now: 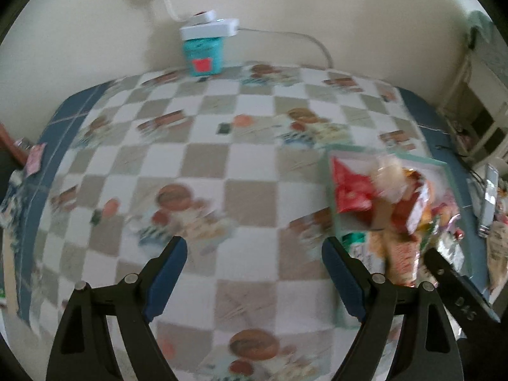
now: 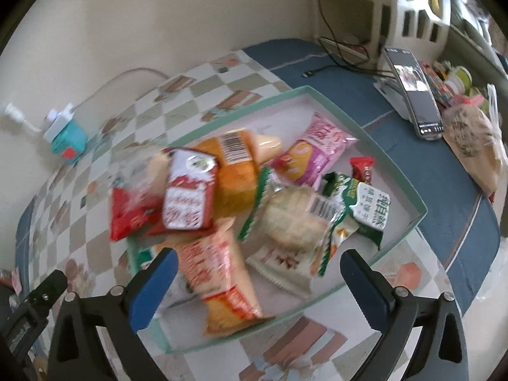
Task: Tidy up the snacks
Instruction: 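Withdraw both open tools away from the filled tray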
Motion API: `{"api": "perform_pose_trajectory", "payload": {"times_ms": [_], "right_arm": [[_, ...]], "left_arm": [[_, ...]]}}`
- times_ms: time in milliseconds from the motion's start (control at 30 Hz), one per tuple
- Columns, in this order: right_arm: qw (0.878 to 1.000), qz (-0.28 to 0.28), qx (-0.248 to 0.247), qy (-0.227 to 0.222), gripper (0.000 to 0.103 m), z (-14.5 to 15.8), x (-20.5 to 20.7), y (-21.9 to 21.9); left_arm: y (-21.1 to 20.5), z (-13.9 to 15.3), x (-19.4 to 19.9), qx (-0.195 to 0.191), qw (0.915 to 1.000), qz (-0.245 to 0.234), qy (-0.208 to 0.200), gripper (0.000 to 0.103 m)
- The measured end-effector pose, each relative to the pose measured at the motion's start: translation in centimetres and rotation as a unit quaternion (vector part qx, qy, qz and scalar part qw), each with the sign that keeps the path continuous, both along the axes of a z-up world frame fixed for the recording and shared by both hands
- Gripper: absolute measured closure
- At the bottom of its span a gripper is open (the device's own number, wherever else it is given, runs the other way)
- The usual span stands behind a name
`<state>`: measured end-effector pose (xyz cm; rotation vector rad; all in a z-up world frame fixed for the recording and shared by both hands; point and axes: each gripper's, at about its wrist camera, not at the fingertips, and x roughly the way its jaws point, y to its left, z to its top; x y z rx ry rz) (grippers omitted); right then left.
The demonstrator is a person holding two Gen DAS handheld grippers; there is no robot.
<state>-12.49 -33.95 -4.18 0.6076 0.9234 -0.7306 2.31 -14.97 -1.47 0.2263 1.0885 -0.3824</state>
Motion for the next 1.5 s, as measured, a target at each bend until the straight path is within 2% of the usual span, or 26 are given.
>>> {"api": "perform_pose_trajectory", "payload": {"times_ms": [300,600,1500], "right_arm": [[0.999,0.045,-0.017,-0.004,0.0,0.8,-0.4,4.3],[0.997,0.076,-0.031,0.002,0.0,1.1,-0.1,6.7],[0.994,0.105,-0.03,0.022,0.0,-0.3,1.1,7.8]], "left_arm": [[4.1,-1.5,-1.6,0.038,0.9987,0.035,0.003,0.016],[6.8,-1.1,-2.2,0.033,0.9975,0.062,-0.006,0.016],[8.1,-2.4,-1.0,0.054,0.9942,0.088,0.033,0.016]]}}
